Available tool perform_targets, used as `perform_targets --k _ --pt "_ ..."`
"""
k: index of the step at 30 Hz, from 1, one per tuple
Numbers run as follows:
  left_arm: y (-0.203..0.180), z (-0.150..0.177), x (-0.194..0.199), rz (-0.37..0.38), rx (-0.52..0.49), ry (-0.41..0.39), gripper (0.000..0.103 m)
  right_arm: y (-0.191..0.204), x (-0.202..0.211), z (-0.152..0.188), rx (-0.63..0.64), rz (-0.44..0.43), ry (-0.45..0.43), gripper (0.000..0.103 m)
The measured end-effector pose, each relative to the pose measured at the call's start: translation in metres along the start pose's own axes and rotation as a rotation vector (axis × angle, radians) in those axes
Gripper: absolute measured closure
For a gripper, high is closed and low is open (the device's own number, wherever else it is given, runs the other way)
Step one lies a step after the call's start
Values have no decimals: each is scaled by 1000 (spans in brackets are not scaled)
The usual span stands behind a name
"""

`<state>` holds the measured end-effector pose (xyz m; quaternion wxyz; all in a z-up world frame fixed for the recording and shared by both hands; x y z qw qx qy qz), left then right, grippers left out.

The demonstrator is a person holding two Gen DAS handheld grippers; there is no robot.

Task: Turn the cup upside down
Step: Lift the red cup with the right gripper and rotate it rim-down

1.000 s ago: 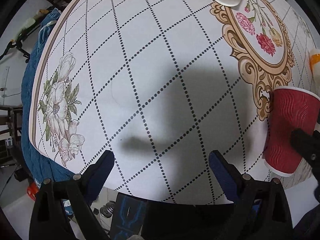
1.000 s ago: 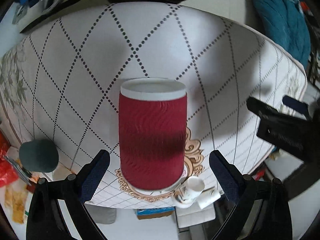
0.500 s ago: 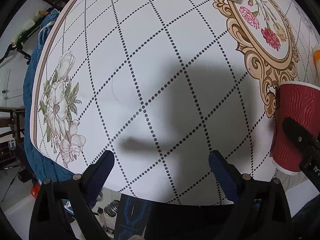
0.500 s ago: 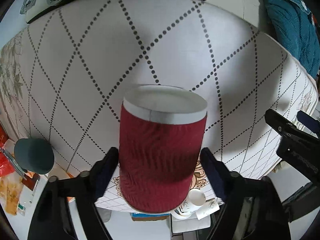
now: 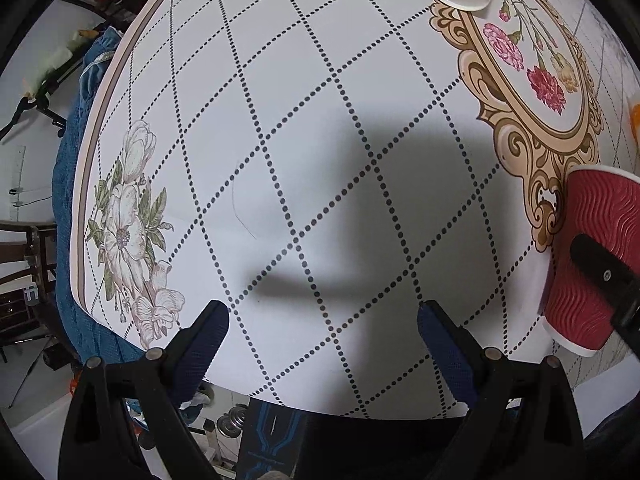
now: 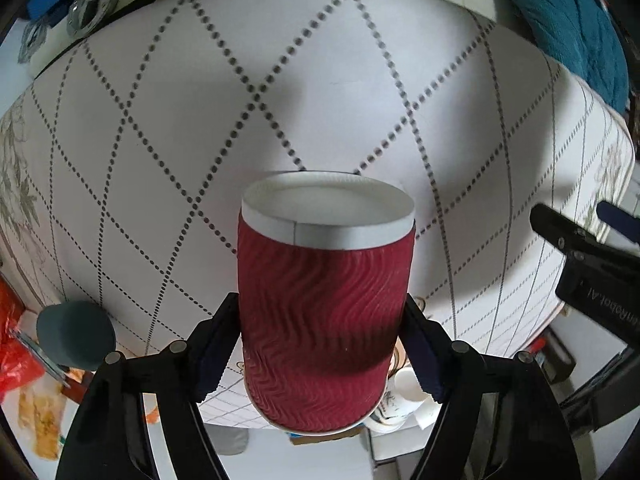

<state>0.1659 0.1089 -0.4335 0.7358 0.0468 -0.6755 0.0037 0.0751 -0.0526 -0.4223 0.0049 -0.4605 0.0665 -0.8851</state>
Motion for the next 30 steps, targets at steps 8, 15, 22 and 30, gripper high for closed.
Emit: perform_targets --k 8,15,22,30 --pt "4 -17 10 -16 -3 -11 6 -33 -4 17 -187 -82 20 25" --pt "9 -20 15 -27 1 -19 6 -75 -13 48 -580 -302 19 25" --pt "20 -23 15 -29 5 -22 6 -81 -46 88 -998 -565 44 25" --pt "8 -20 18 -33 -13 -28 6 -78 -78 129 -1456 -921 42 25"
Point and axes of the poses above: each gripper's, at about its wrist camera, not at the fingertips, and x roughly against the way its jaws point, y to its left, z to its underside, the point moved 2 cm from there along -x, roughly the way its jaws point, and after that the axes turned 3 degrees about z, right-handed, at the moved point
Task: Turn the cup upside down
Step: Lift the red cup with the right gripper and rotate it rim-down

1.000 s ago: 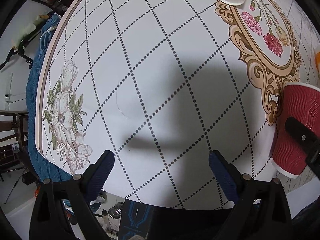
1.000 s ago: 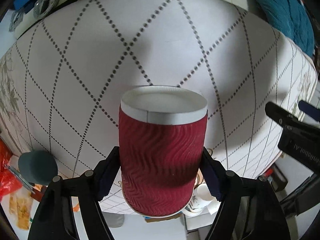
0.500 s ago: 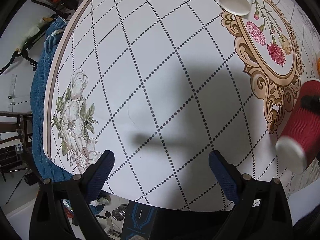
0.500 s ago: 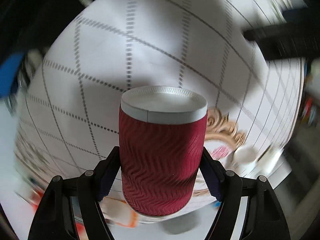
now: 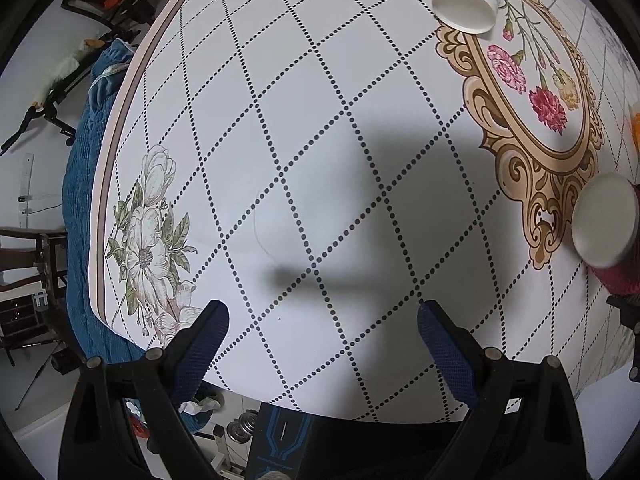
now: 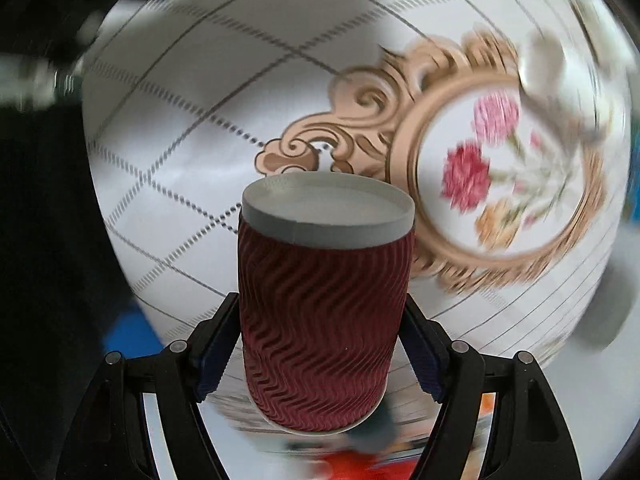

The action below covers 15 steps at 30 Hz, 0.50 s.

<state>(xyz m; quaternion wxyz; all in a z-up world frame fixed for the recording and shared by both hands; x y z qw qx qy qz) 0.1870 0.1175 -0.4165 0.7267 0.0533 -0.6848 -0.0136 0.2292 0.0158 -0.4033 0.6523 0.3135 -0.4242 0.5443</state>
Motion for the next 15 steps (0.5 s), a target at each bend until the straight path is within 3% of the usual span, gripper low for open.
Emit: perform_targets --k 5,15 --pt "-6 2 2 3 -8 -1 6 -28 -7 0 -243 -188 10 25" --pt "-17 6 7 1 -22 -6 6 -76 -38 19 -581 -405 38 25"
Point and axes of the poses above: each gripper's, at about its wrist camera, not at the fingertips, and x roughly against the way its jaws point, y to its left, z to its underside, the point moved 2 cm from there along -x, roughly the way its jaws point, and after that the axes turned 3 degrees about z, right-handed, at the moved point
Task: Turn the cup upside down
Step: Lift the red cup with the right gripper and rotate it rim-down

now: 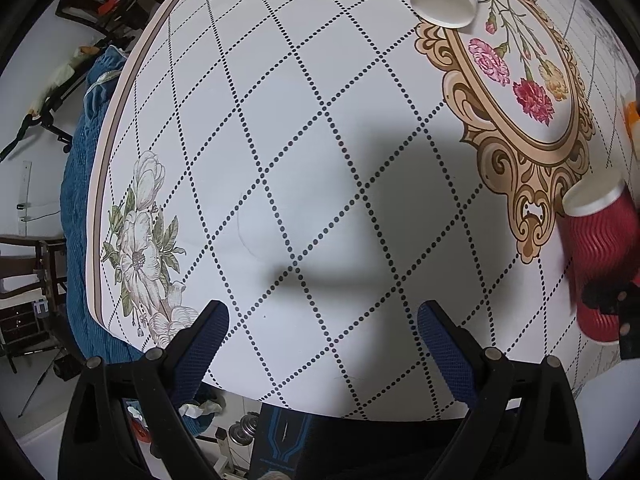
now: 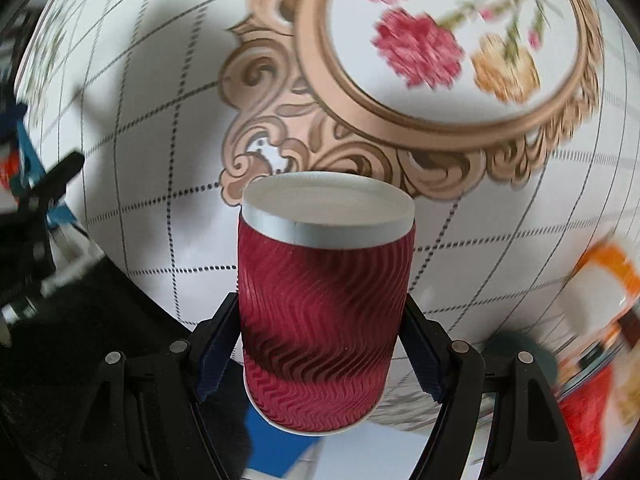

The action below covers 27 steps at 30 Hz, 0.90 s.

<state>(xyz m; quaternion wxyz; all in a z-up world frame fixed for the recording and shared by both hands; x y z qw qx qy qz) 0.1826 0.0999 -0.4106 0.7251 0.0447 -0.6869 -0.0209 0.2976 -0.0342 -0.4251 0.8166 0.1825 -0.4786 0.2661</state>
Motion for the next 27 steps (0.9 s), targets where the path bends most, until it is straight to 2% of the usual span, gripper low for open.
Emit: perform_targets --k 4,11,13,17,23,24,26,27 --pt "-3 1 1 -1 -7 -1 6 -11 -6 7 -86 -68 13 25" --pt "-14 3 3 -4 -16 -2 6 -31 -15 17 -179 -129 32 23" --pt "-16 5 4 -6 -18 -5 6 -20 -16 24 -204 -141 40 23" --pt "-20 9 7 -10 -17 -6 6 -29 -15 22 -221 -145 30 20" --pt "-20 15 11 -14 -17 -7 6 -38 -9 15 -227 -128 -9 20" --pt "-20 15 12 -15 -18 -8 6 -40 -7 16 -226 -117 -18 21" --pt "-21 17 14 -17 -22 -11 6 -39 -1 16 -219 -99 -39 29" --pt "-21 16 14 -17 -23 -11 6 -39 -1 15 -221 -95 -45 29"
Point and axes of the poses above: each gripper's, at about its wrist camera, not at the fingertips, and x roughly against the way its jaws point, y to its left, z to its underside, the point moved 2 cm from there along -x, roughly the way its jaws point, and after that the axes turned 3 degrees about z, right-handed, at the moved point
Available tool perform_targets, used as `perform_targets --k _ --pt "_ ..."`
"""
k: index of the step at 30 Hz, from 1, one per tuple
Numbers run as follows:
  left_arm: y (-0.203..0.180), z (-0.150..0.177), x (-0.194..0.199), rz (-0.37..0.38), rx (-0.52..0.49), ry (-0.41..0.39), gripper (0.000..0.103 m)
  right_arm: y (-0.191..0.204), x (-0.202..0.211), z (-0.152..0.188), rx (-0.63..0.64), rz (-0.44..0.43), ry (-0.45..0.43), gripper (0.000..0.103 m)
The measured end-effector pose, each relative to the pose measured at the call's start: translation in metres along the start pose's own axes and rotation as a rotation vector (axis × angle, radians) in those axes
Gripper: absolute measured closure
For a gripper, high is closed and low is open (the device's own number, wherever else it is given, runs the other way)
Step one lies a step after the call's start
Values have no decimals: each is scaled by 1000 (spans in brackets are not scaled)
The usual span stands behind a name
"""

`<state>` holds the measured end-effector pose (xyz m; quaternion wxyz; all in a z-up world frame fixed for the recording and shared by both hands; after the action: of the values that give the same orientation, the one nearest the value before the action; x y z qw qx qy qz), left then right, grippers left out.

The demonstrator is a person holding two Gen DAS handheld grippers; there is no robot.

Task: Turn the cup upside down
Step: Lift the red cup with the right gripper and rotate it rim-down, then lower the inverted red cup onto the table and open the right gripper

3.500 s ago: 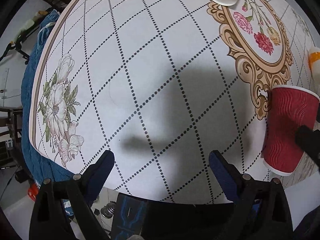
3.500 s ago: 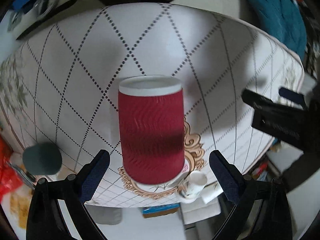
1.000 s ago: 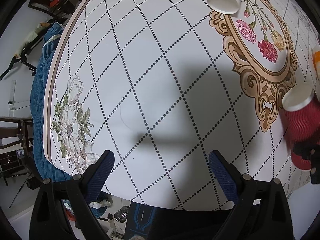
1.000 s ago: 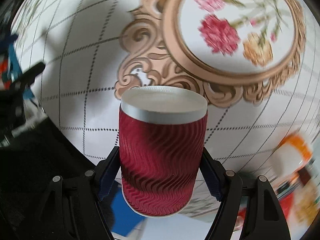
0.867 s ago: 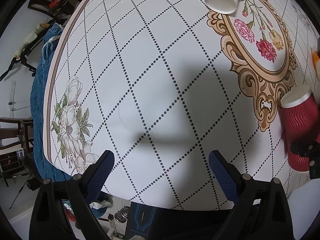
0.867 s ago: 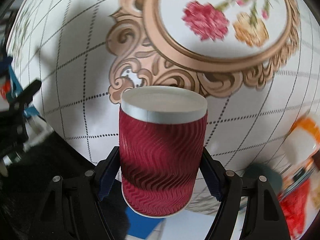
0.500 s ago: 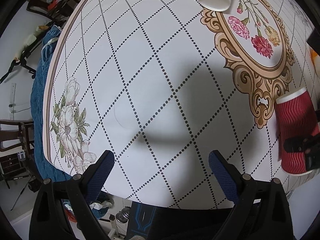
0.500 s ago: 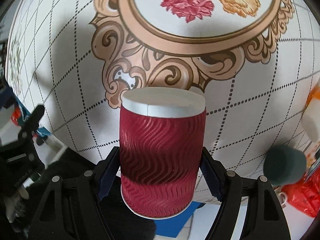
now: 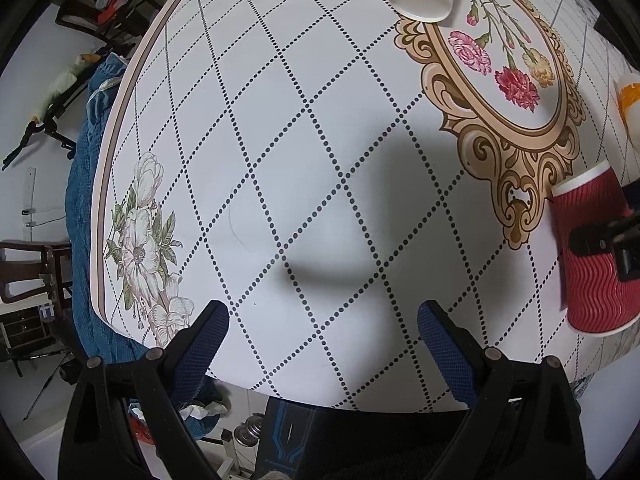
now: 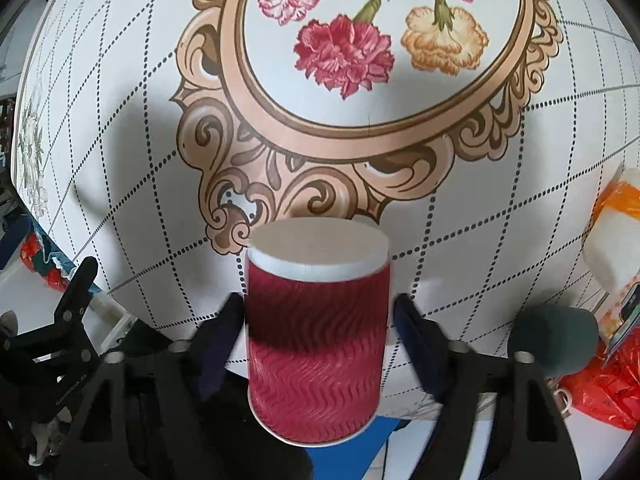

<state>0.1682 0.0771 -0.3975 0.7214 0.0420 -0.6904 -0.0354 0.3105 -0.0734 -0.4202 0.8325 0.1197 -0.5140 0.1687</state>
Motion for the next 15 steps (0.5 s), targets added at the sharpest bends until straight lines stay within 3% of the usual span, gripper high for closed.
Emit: perform_targets --k 7,15 --pt "-4 -1 6 2 4 0 6 -9 38 15 -4 3 -141 30" --pt "-14 -9 16 13 11 -12 6 -32 94 36 -135 -34 -541 30"
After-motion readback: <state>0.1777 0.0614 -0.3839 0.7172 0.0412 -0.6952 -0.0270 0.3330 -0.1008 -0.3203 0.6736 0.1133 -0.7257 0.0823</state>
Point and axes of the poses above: each gripper's, at about its wrist camera, not at the fingertips, and x roughly against the way its jaws point, y to its left, z to its underside, the point moved 2 cm from there along -x, roughly the way its jaws point, and after that the axes turned 3 degrees about z, right-handed, at the moved point
